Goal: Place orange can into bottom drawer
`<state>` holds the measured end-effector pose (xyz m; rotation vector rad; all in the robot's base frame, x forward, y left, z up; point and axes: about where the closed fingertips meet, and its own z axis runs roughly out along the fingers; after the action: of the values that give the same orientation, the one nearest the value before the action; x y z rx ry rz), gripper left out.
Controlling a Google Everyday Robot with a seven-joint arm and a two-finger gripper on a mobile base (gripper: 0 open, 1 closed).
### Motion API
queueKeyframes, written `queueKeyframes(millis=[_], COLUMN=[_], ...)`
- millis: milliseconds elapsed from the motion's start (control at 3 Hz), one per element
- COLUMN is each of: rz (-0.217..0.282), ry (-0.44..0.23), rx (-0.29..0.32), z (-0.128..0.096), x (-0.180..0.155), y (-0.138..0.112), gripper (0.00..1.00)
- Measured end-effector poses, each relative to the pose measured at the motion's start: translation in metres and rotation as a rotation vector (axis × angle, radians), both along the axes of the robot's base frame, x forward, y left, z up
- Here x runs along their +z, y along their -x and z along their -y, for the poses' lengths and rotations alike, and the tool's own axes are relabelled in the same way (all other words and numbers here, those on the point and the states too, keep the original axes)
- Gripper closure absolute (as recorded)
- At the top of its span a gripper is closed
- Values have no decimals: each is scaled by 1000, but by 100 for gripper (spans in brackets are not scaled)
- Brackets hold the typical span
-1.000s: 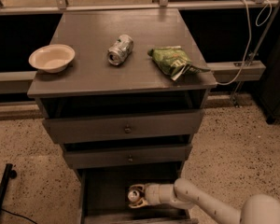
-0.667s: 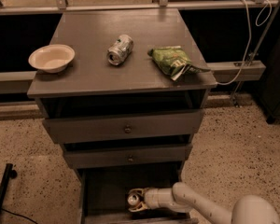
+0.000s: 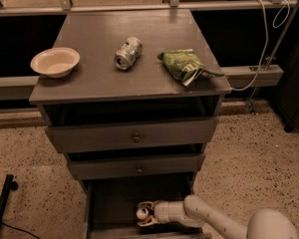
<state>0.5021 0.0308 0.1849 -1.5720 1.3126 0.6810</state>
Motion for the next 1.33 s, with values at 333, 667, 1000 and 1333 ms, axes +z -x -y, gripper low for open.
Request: queueKeyframes(millis=[333,667,1000,1333], rz=[0,0,0,41], ry=[0,0,19,71], rx=[0,0,27,16], z=[0,0,4,26], x=[0,0,16,55], y=[0,0,-1,-1], gripper=[37,13,0,0])
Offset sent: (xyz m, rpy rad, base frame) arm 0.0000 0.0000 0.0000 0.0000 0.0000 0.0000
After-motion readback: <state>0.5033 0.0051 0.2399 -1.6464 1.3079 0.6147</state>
